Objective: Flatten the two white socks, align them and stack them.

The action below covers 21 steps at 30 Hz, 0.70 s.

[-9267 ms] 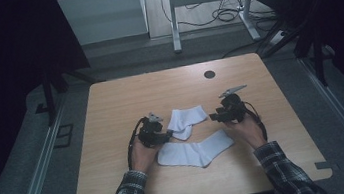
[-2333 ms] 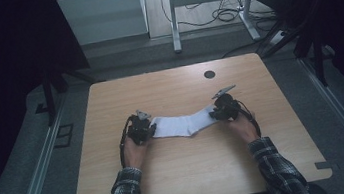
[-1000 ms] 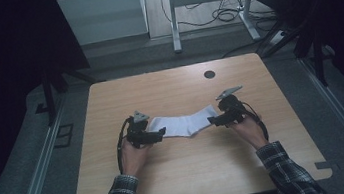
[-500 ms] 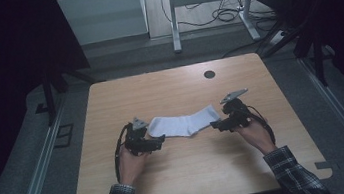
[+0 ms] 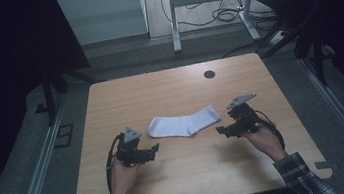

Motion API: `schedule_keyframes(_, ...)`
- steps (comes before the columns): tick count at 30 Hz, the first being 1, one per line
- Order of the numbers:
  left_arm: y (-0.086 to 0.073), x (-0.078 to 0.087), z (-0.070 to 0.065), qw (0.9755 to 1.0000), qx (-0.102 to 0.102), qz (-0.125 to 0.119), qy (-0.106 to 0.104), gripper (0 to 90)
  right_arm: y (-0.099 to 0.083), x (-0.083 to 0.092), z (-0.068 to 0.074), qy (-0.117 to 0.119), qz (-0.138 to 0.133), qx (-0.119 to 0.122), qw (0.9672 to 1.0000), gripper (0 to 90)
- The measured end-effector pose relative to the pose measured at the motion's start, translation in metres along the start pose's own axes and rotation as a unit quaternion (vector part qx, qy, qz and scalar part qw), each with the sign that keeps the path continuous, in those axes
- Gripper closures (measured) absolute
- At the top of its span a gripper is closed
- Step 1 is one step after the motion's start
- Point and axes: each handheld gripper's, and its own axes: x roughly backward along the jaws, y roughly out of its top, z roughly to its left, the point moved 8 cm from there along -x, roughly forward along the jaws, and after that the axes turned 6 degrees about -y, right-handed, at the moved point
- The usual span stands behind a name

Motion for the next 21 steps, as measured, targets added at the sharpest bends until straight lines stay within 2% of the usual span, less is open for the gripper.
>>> schedule_keyframes(13,-0.027,0.007,-0.019,0.9998,-0.003,0.003,-0.02,12.6,-0.029,0.017,0.0,0.003,-0.005,0.008,0.9999,12.8)
schedule_keyframes(21,-0.043,0.009,-0.028,0.9995,-0.004,0.011,-0.028,12.5,-0.054,0.018,-0.002,0.005,0.008,0.005,0.9999,11.6)
